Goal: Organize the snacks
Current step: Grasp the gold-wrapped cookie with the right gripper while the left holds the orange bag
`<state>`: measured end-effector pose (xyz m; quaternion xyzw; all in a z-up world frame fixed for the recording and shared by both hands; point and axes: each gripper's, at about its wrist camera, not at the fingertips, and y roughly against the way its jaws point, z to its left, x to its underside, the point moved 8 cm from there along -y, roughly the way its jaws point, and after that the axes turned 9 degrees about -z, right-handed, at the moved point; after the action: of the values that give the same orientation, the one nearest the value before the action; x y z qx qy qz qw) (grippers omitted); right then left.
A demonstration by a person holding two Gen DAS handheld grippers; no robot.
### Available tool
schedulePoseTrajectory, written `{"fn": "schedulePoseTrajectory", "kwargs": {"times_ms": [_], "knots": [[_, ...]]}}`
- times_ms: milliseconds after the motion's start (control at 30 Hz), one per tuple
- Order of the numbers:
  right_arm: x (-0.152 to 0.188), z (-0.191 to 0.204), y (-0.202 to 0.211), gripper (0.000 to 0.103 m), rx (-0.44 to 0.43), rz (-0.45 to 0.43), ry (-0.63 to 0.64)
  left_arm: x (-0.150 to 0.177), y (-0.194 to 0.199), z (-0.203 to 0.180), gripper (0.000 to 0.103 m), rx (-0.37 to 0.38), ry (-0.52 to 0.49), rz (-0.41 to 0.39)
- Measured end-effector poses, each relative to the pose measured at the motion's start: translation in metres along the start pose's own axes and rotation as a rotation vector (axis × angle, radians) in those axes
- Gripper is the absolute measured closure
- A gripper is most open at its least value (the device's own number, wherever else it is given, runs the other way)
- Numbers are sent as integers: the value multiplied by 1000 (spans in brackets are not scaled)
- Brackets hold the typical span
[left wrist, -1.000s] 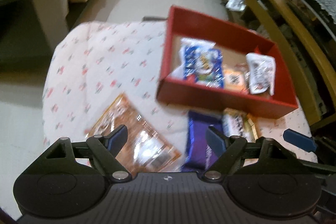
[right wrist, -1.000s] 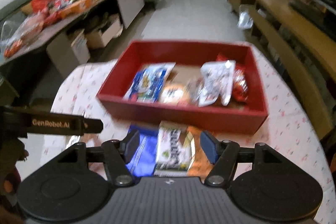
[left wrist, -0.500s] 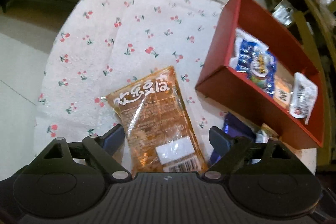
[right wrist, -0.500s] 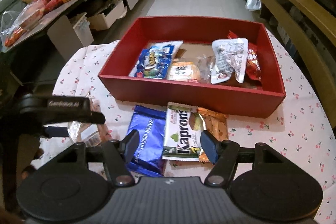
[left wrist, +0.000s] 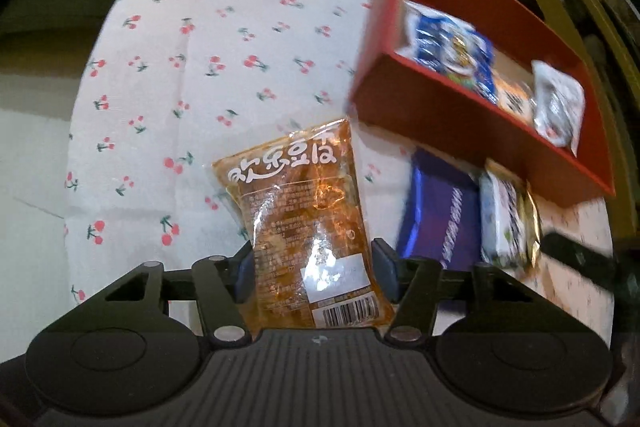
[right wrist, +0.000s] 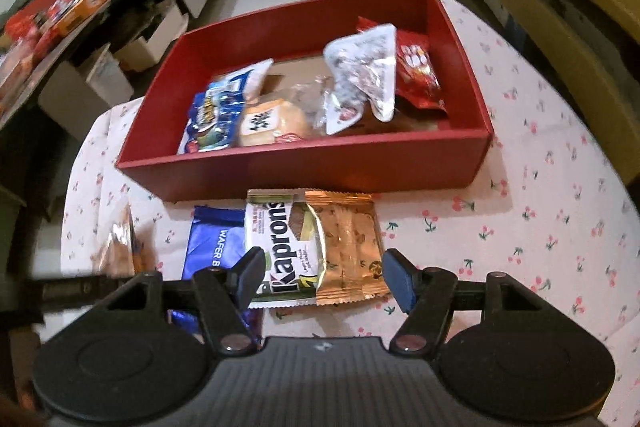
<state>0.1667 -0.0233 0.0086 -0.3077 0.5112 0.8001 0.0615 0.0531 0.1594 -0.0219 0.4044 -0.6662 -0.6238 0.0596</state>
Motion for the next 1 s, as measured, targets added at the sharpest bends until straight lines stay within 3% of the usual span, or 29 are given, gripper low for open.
{"fn": "schedulePoseTrajectory", "kwargs": {"times_ms": [133, 200, 333, 433, 700, 733, 800, 833, 1000], "knots": [[-2, 5, -11, 31, -36, 9, -47, 8, 1, -9, 40, 31, -51, 12], [-4, 3, -19, 24, -34, 13, -74, 10, 0, -12, 40, 46, -57, 24], [-9, 3, -35, 20, -18, 21, -60, 10, -5, -16, 39, 71, -60, 37], [-9, -4, -39, 19, 29, 28, -48, 11, -5, -17, 38, 89, -55, 49], [-7, -24, -43, 20, 18, 46, -96, 15, -9, -23, 37, 91, -86, 58], [-8, -22, -43, 22, 17, 40, -83, 15, -10, -24, 36, 91, -91, 55], [-9, -18, -41, 49, -35, 42, -103, 15, -10, -25, 35, 89, -98, 54], [-7, -15, -39, 54, -62, 54, -114, 16, -10, -25, 35, 89, -99, 54], [4, -7, -27, 57, -60, 66, -48, 16, -11, -29, 34, 82, -125, 47]]}}
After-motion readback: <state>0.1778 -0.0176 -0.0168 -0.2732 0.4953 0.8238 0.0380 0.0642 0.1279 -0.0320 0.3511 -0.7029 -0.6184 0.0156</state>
